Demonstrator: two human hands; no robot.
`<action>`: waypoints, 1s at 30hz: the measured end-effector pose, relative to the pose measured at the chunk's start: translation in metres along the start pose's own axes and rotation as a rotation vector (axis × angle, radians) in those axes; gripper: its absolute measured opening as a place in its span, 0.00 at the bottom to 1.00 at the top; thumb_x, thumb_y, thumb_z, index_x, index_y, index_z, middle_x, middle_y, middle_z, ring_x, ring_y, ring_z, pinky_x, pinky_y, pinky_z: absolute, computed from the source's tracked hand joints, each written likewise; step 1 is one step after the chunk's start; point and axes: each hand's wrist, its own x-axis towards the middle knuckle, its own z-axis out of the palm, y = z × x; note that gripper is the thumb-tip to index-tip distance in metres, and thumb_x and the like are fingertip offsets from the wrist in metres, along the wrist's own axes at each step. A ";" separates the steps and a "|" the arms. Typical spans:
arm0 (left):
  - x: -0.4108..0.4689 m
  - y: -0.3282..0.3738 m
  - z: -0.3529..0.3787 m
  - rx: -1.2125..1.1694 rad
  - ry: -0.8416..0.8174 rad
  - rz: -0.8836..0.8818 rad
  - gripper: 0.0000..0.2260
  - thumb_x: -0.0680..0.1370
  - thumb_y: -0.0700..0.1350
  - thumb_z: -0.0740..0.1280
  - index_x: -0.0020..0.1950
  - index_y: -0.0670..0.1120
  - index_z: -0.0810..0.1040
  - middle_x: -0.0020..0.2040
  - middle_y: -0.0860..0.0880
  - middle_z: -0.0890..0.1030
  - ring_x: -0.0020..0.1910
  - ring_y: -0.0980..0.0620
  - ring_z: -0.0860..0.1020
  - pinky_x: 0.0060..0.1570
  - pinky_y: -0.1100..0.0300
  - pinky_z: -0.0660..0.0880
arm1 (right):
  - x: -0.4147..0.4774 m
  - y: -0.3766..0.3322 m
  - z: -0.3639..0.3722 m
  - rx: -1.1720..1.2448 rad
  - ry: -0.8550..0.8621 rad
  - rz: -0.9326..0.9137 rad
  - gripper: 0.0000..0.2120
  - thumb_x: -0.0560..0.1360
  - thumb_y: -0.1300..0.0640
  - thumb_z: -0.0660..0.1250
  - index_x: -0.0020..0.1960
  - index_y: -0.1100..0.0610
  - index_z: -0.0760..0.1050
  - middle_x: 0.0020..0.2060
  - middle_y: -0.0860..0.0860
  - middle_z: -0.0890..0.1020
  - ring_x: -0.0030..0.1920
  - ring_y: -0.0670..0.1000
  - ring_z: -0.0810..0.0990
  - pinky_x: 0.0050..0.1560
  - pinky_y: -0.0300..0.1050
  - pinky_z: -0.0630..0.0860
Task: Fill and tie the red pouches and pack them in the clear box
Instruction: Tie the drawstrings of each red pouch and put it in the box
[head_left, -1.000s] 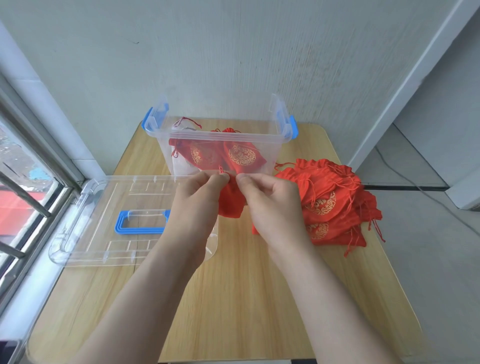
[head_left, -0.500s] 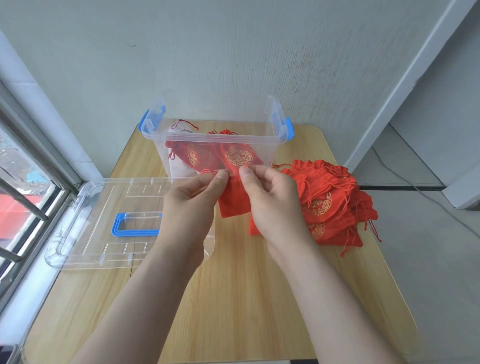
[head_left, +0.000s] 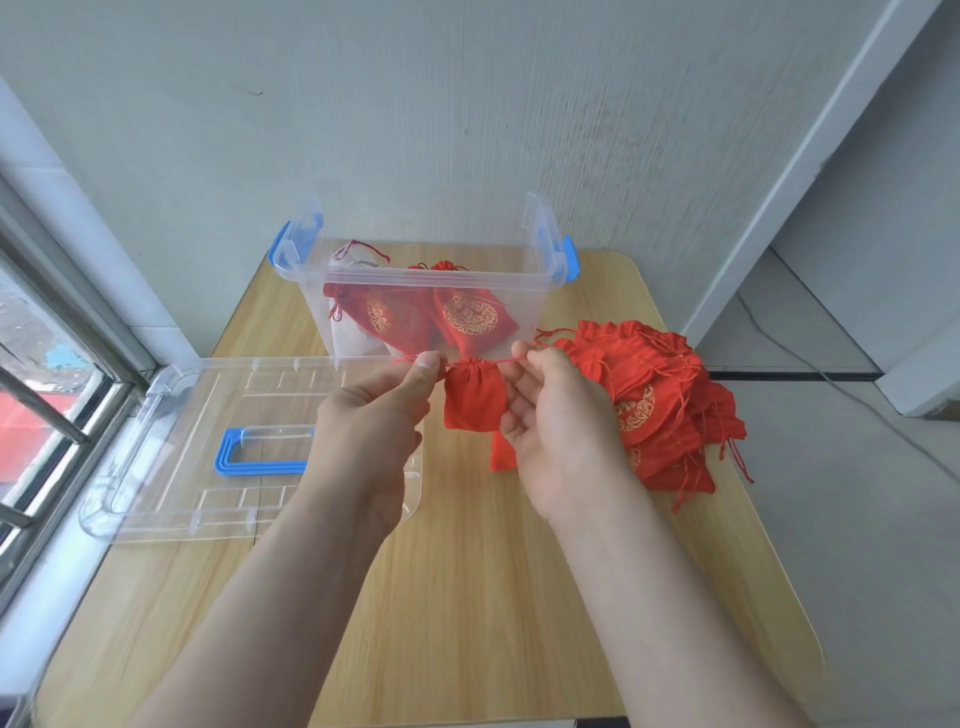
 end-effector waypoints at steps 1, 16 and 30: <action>0.001 -0.001 0.000 -0.013 0.003 0.010 0.10 0.79 0.53 0.75 0.52 0.49 0.90 0.47 0.54 0.86 0.45 0.55 0.79 0.53 0.54 0.74 | 0.000 -0.001 0.000 0.030 -0.004 -0.005 0.09 0.83 0.56 0.63 0.50 0.50 0.82 0.43 0.47 0.85 0.43 0.48 0.81 0.47 0.44 0.71; 0.003 0.011 0.004 -0.506 -0.139 -0.236 0.10 0.88 0.39 0.60 0.58 0.40 0.81 0.52 0.44 0.89 0.41 0.54 0.87 0.41 0.60 0.85 | -0.003 -0.003 0.004 0.212 -0.069 0.112 0.08 0.83 0.63 0.59 0.49 0.57 0.76 0.34 0.50 0.81 0.25 0.45 0.70 0.23 0.37 0.64; -0.002 0.019 0.001 0.202 -0.239 -0.020 0.14 0.87 0.44 0.62 0.51 0.41 0.85 0.33 0.50 0.68 0.28 0.53 0.68 0.32 0.60 0.71 | -0.005 0.002 0.005 -0.167 -0.189 0.140 0.11 0.81 0.59 0.64 0.46 0.56 0.84 0.34 0.51 0.75 0.28 0.48 0.71 0.27 0.41 0.68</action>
